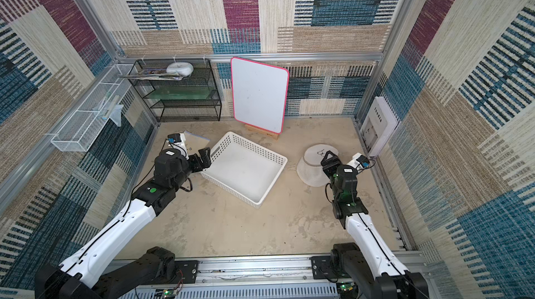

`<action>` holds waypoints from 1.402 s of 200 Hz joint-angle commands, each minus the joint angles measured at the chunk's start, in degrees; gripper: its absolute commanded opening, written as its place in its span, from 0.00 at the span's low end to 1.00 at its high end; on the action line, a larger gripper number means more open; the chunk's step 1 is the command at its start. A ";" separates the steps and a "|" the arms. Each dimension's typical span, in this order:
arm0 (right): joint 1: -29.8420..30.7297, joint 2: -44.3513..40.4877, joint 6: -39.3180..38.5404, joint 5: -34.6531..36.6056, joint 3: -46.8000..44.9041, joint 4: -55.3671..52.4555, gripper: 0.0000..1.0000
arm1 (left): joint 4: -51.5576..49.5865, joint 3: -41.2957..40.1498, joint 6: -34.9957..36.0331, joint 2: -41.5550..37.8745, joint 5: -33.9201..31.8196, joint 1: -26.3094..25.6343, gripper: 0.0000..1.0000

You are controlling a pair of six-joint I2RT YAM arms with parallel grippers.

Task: Turn the laundry bag inside out
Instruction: Place the laundry bag at the center of the board, then reset both arms

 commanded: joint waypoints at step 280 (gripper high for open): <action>-4.98 37.91 -51.17 -3.76 -10.80 53.54 1.00 | 49.06 -21.42 22.82 28.32 3.68 17.35 0.99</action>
